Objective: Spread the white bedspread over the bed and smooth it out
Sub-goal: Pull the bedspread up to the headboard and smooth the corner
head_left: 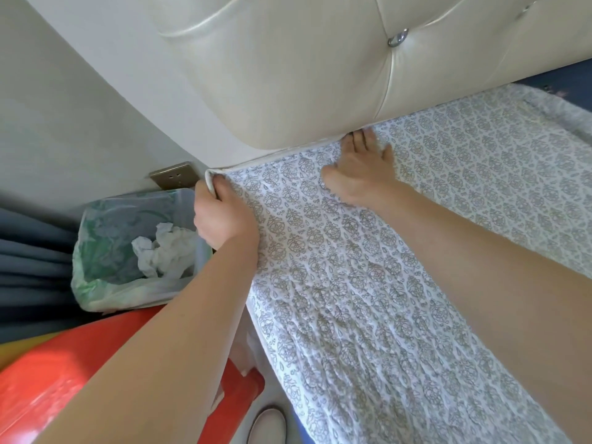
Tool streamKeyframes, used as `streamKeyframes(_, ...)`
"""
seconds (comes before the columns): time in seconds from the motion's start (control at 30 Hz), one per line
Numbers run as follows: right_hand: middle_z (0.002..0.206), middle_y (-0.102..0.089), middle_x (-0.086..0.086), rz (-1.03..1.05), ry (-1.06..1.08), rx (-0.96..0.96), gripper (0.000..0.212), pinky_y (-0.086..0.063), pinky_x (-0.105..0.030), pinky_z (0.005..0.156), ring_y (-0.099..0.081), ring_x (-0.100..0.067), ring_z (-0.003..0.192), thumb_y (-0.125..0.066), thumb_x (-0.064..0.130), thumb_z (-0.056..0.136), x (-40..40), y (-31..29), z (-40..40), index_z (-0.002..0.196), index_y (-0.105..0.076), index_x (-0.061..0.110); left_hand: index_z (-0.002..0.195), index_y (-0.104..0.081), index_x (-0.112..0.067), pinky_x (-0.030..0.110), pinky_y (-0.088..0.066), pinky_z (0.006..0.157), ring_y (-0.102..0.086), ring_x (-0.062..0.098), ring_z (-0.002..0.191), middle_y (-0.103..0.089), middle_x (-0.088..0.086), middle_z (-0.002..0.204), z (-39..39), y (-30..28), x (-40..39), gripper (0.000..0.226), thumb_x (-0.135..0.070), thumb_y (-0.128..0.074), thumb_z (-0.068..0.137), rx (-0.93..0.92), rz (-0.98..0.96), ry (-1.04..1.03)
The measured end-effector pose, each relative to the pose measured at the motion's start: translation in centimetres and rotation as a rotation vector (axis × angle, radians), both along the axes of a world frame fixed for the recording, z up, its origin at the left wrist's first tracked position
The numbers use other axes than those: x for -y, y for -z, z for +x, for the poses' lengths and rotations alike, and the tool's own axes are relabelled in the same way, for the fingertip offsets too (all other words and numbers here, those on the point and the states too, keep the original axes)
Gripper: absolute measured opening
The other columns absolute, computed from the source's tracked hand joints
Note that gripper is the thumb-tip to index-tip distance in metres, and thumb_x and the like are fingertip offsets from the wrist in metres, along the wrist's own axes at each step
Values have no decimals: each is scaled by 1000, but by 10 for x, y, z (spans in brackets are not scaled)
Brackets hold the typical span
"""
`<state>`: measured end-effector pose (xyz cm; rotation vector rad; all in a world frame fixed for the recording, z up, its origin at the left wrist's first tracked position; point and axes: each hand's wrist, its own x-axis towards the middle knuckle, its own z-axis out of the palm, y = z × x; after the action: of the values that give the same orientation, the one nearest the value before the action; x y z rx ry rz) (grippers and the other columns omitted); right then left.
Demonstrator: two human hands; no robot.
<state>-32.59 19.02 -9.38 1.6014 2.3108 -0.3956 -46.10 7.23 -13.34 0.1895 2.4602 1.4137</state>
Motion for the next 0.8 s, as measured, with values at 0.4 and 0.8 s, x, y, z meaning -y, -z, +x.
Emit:
streamKeyframes(0.4, 162, 17, -14, -48, -81, -28, 86, 4, -51, 121, 16, -27, 150, -31, 45, 93, 45, -5, -36, 153, 13, 3, 58, -35, -21, 18, -27, 44, -32, 8, 50, -38, -4, 58, -12, -10, 6, 45, -29, -48, 101, 137, 12, 42)
streamKeyframes(0.8, 162, 18, -15, -74, -198, -48, 95, 2, -53, 121, 16, -28, 150, -42, 41, 87, 83, -8, -63, 153, 14, 2, 51, -29, -17, 20, -21, 44, -22, 9, 47, -27, -4, 50, -29, -10, 19, 55, -24, -64, 93, 208, 79, 93)
